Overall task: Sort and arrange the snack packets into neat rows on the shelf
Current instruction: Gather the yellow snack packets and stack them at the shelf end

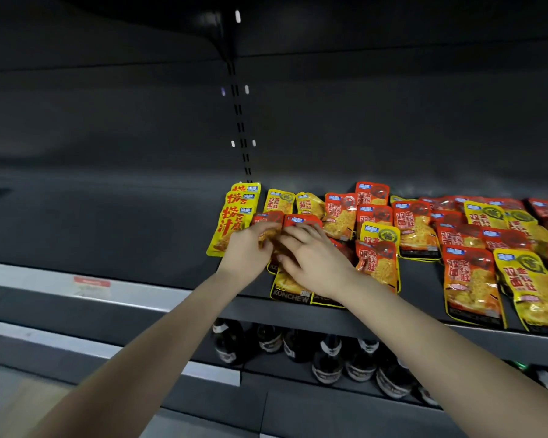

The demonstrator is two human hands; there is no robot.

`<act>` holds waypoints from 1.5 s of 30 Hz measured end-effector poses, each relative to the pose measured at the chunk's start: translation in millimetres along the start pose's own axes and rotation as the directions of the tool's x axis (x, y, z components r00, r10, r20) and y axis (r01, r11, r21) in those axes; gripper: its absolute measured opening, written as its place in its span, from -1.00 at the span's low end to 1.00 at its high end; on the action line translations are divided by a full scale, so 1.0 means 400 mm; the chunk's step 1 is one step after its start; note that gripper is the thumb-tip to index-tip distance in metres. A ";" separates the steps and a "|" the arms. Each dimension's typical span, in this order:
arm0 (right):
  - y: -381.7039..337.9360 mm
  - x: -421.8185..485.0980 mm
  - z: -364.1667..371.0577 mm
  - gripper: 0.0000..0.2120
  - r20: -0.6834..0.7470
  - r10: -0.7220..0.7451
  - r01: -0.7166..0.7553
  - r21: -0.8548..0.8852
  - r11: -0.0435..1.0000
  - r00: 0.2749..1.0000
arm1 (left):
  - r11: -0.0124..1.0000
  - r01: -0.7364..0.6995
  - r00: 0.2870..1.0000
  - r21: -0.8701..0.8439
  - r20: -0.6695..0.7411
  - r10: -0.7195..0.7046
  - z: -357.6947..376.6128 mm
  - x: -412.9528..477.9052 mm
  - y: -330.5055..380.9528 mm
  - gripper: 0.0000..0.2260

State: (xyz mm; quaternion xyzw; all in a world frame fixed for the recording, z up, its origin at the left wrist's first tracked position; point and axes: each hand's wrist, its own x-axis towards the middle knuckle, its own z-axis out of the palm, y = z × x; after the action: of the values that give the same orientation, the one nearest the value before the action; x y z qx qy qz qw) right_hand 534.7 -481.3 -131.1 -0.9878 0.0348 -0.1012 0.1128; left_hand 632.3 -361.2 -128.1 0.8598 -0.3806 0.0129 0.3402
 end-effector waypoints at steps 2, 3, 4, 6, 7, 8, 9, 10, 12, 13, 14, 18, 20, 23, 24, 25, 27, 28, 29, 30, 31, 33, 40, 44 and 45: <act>-0.010 0.003 0.006 -0.56 0.005 -0.014 0.014 -0.009 1.000 1.000 | 1.000 -0.001 1.000 0.004 -0.001 0.001 -0.003 -0.009 -0.012 -0.65; -0.014 0.004 0.010 -0.56 0.008 -0.019 0.019 -0.015 1.000 1.000 | 1.000 -0.003 1.000 0.006 -0.001 0.003 -0.005 -0.013 -0.018 -0.65; -0.017 0.005 0.013 -0.56 0.011 -0.023 0.023 -0.015 1.000 1.000 | 1.000 -0.003 1.000 0.005 -0.003 0.003 -0.005 -0.016 -0.024 -0.65; -0.025 0.005 0.019 -0.56 0.018 -0.031 0.031 -0.011 0.999 0.999 | 1.000 0.005 1.000 -0.010 -0.004 -0.006 -0.006 -0.022 -0.035 -0.65; -0.025 0.006 0.022 -0.56 0.021 -0.033 0.033 -0.021 0.999 0.999 | 1.000 0.007 1.000 -0.012 -0.002 -0.007 -0.006 -0.024 -0.040 -0.65; -0.025 0.007 0.026 -0.55 0.025 -0.032 0.033 -0.037 0.999 0.999 | 1.000 0.004 1.000 -0.009 0.000 -0.004 -0.005 -0.025 -0.044 -0.65; -0.025 0.007 0.028 -0.55 0.025 -0.033 0.034 -0.053 0.998 0.999 | 1.000 -0.002 1.000 -0.004 0.002 0.002 -0.003 -0.026 -0.048 -0.65; -0.025 0.007 0.029 -0.55 0.023 -0.034 0.035 -0.062 0.997 0.999 | 1.000 -0.008 1.000 0.002 0.003 0.008 -0.002 -0.026 -0.051 -0.66; -0.025 0.007 0.032 -0.56 0.014 -0.033 0.033 -0.066 0.997 0.999 | 1.000 -0.014 1.000 0.006 0.010 0.014 -0.003 -0.027 -0.050 -0.66; -0.026 0.007 0.033 -0.56 0.015 -0.031 0.032 -0.075 0.997 0.999 | 1.000 -0.017 1.000 0.004 0.014 0.017 -0.003 -0.027 -0.049 -0.67; -0.027 0.007 0.035 -0.56 0.019 -0.028 0.030 -0.088 0.996 0.999 | 1.000 -0.019 1.000 0.004 0.018 0.019 -0.003 -0.028 -0.048 -0.67; -0.024 0.007 0.039 -0.59 0.025 -0.023 0.025 -0.099 0.995 0.999 | 1.000 -0.027 0.999 0.005 0.042 0.027 -0.002 -0.028 -0.046 -0.66; -0.022 0.007 0.038 -0.59 0.027 -0.023 0.025 -0.088 0.996 0.999 | 1.000 -0.028 0.998 0.003 0.054 0.027 0.001 -0.025 -0.047 -0.66; -0.020 0.006 0.036 -0.59 0.027 -0.020 0.022 -0.077 0.997 0.999 | 1.000 -0.030 0.998 -0.006 0.054 0.030 0.004 -0.023 -0.043 -0.67; -0.019 0.006 0.035 -0.59 0.028 -0.017 0.019 -0.077 0.997 0.999 | 0.999 -0.034 0.998 -0.008 0.052 0.034 0.004 -0.023 -0.041 -0.67; -0.017 0.005 0.035 -0.59 0.030 -0.015 0.017 -0.078 0.997 0.999 | 0.999 -0.037 0.998 -0.009 0.052 0.037 0.005 -0.023 -0.039 -0.67; -0.014 0.004 0.034 -0.59 0.031 -0.014 0.017 -0.082 0.996 0.999 | 0.999 -0.034 0.998 -0.007 0.054 0.035 0.005 -0.023 -0.034 -0.66; -0.012 0.003 0.033 -0.58 0.032 -0.014 0.017 -0.085 0.996 0.999 | 1.000 -0.031 0.998 -0.002 0.054 0.032 0.006 -0.022 -0.033 -0.66; -0.010 0.003 0.032 -0.58 0.033 -0.014 0.017 -0.086 0.996 0.999 | 0.999 -0.032 0.998 -0.001 0.054 0.032 0.007 -0.023 -0.030 -0.66; -0.007 0.002 0.031 -0.58 0.035 -0.014 0.017 -0.087 0.996 0.999 | 0.999 -0.037 0.998 -0.004 0.055 0.037 0.008 -0.022 -0.028 -0.66; -0.005 0.000 0.030 -0.58 0.036 -0.013 0.016 -0.086 0.996 0.999 | 0.999 -0.045 0.997 -0.007 0.056 0.045 0.009 -0.023 -0.026 -0.66; 0.000 -0.004 0.027 -0.58 0.036 -0.010 0.013 -0.080 0.997 0.999 | 0.998 -0.058 0.997 -0.005 0.057 0.058 0.013 -0.021 -0.022 -0.66; 0.021 -0.018 0.019 -0.58 0.027 -0.004 0.007 -0.084 0.996 1.000 | 0.998 -0.063 0.995 0.004 0.078 0.063 0.032 -0.011 -0.006 -0.66; 0.033 -0.026 0.014 -0.59 0.021 -0.003 0.004 -0.079 0.997 1.000 | 0.997 -0.081 0.994 -0.002 0.077 0.081 0.042 -0.008 0.004 -0.67; 0.035 -0.028 0.012 -0.59 0.022 -0.001 0.003 -0.079 0.997 1.000 | 0.997 -0.083 0.994 0.001 0.077 0.083 0.045 -0.007 0.006 -0.67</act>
State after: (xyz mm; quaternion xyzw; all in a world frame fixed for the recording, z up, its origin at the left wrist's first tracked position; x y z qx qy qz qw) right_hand 524.2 -492.9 -141.2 -0.9926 0.0367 -0.0892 0.0740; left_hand 624.6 -371.2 -141.2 0.8438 -0.4289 -0.0052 0.3225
